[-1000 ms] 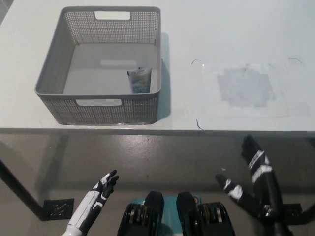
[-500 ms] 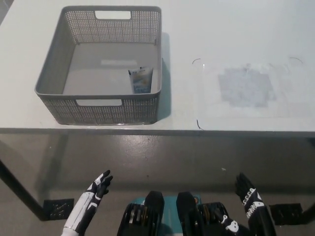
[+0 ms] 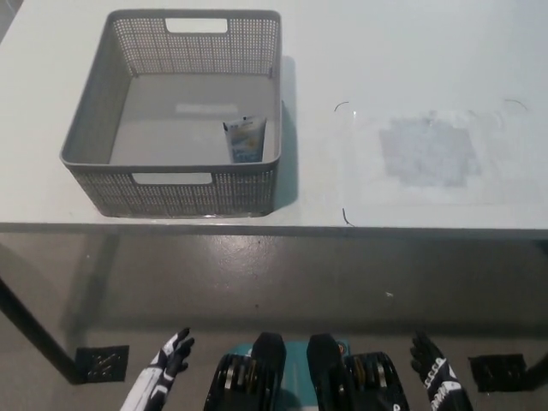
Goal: Use the right hand to pick up a shampoo and place it into a container on the left side
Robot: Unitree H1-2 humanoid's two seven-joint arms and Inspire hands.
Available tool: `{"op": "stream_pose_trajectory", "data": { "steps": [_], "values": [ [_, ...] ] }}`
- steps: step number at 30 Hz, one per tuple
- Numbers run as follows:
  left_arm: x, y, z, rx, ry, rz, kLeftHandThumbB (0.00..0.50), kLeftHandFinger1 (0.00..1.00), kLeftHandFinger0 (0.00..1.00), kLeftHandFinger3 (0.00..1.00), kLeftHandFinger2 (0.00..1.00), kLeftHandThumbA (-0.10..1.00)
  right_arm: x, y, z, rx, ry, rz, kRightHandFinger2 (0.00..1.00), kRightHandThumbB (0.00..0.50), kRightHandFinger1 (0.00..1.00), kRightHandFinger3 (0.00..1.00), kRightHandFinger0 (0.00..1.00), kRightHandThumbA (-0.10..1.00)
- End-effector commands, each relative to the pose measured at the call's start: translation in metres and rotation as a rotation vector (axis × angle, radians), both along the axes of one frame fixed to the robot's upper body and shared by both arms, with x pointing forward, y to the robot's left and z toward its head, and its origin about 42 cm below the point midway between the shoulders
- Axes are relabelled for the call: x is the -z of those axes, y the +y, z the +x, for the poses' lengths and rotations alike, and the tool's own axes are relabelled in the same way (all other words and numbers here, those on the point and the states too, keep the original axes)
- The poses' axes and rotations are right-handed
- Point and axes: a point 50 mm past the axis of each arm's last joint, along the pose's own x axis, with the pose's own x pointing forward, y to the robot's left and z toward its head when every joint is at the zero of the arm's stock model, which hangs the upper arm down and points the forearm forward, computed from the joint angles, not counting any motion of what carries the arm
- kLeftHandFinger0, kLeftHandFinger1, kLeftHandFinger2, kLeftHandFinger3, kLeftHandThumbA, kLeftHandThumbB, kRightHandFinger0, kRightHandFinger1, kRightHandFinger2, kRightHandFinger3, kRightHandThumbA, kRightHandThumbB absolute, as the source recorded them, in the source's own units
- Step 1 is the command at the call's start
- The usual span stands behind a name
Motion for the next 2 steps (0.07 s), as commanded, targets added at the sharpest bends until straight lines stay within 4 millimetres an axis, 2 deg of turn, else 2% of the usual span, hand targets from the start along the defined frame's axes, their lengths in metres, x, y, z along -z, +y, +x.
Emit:
{"op": "stream_pose_trajectory", "data": {
  "steps": [1,2],
  "values": [
    [-0.013,-0.0039,0.0134,0.016,-0.093,-0.003,0.337,1.0,1.0,1.0,1.0,1.0,-0.0109,0.0025,0.0122,-0.025,-0.099,0.005,1.0,0.317,1.0,1.0,1.0,1.0],
    [-0.013,-0.0039,0.0134,0.016,-0.093,-0.003,0.337,1.0,1.0,1.0,1.0,1.0,-0.0109,0.0025,0.0122,-0.025,-0.099,0.005,1.0,0.317,1.0,1.0,1.0,1.0]
  ]
}}
